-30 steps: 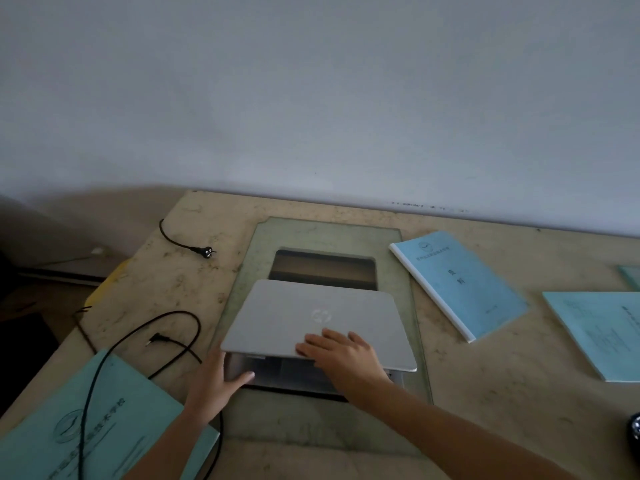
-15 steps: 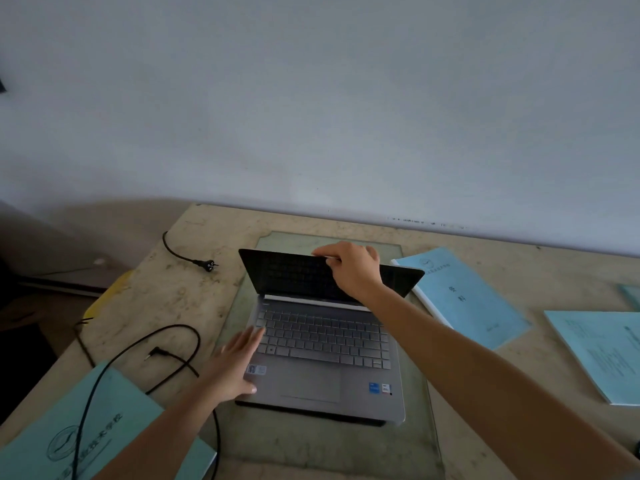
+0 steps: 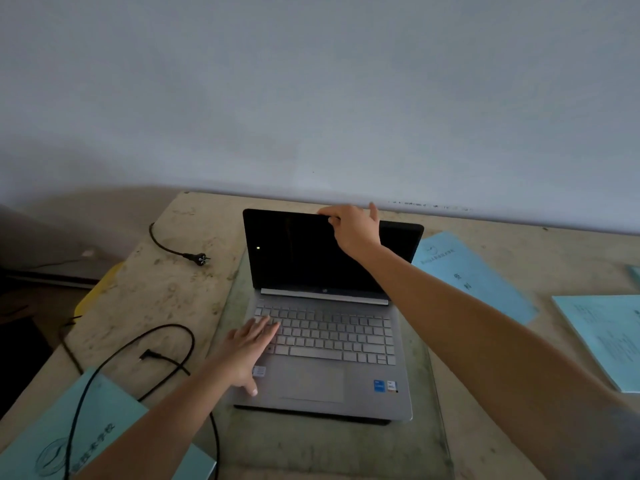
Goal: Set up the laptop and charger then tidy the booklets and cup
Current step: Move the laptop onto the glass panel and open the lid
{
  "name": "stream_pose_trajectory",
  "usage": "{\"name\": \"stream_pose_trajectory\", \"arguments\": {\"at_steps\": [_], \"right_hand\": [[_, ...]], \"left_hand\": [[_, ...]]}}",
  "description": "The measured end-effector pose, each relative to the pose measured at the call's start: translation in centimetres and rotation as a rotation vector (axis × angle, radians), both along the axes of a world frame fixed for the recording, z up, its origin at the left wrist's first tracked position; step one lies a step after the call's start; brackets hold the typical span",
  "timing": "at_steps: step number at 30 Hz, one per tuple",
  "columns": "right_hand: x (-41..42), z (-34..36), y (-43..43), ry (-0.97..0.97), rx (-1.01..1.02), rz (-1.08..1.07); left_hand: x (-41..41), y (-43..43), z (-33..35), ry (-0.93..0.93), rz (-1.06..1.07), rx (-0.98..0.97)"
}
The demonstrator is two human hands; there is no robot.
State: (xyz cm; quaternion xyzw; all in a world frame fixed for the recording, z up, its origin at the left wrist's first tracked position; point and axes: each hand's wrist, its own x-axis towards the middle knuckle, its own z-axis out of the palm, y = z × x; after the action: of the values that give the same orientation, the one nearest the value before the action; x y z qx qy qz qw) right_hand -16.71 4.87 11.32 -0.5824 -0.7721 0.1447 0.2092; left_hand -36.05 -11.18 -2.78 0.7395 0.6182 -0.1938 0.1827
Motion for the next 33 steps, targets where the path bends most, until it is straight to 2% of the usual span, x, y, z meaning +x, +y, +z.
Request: {"name": "stream_pose_trajectory", "arguments": {"at_steps": [17,27,33], "right_hand": [[-0.1,-1.3,6.1,0.013,-0.073,0.035],[0.0,-2.0,6.2,-0.006,-0.006,0.057],[1.5,-1.6,4.5,-0.210,0.019,0.218]], "left_hand": [[-0.7,1.3,-0.2,-0.008,0.019,-0.081],[-0.5,1.3,0.2,-0.017,0.031,-0.098],[-0.5,0.4,0.3,-0.012,0.060,-0.070]]}}
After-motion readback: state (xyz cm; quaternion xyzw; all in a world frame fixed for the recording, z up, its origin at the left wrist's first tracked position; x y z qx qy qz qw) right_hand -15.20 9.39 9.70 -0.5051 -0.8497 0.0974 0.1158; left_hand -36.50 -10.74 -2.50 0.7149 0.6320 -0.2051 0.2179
